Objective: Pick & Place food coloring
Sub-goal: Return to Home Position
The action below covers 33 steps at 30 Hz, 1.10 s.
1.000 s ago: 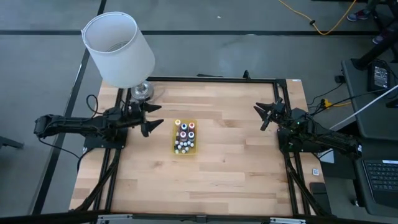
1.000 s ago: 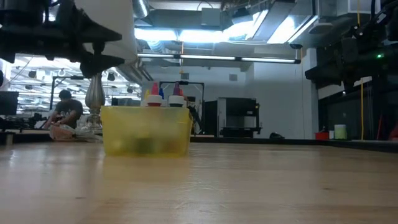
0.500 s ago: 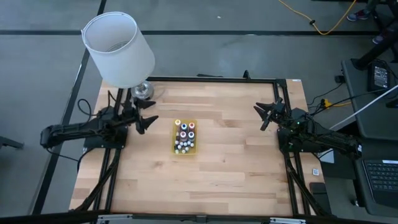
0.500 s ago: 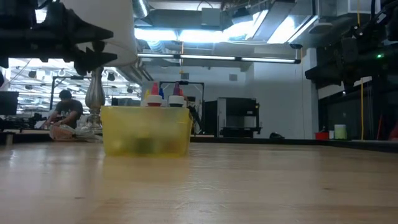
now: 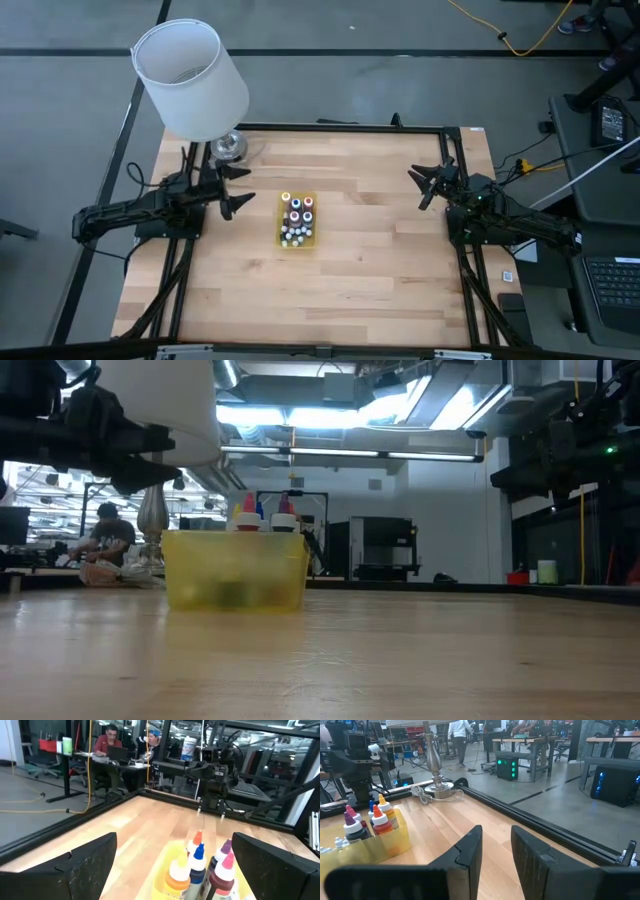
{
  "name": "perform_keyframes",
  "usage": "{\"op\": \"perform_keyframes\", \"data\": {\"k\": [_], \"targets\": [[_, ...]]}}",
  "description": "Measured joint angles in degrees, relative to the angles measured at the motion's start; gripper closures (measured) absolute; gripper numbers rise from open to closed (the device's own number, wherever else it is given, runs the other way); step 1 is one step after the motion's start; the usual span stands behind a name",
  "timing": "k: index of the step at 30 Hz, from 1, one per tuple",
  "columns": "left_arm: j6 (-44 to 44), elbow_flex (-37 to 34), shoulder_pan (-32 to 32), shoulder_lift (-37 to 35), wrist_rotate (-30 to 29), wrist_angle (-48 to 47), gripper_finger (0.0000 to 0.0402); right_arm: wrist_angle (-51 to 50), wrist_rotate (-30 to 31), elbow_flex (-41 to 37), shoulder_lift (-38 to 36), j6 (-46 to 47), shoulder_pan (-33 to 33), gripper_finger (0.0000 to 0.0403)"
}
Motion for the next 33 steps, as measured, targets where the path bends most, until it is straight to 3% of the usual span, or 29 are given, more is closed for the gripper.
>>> {"op": "perform_keyframes", "data": {"k": [13,33], "targets": [[2.4,0.0,0.0,0.2,0.0,0.0,0.0013,0.0,0.0,0.0,0.0,0.0,0.0,0.0297],[-0.7,0.0,0.0,0.2,-0.1,0.0,0.0013,0.0,0.0,0.0,0.0,0.0,0.0,0.0297]]}}
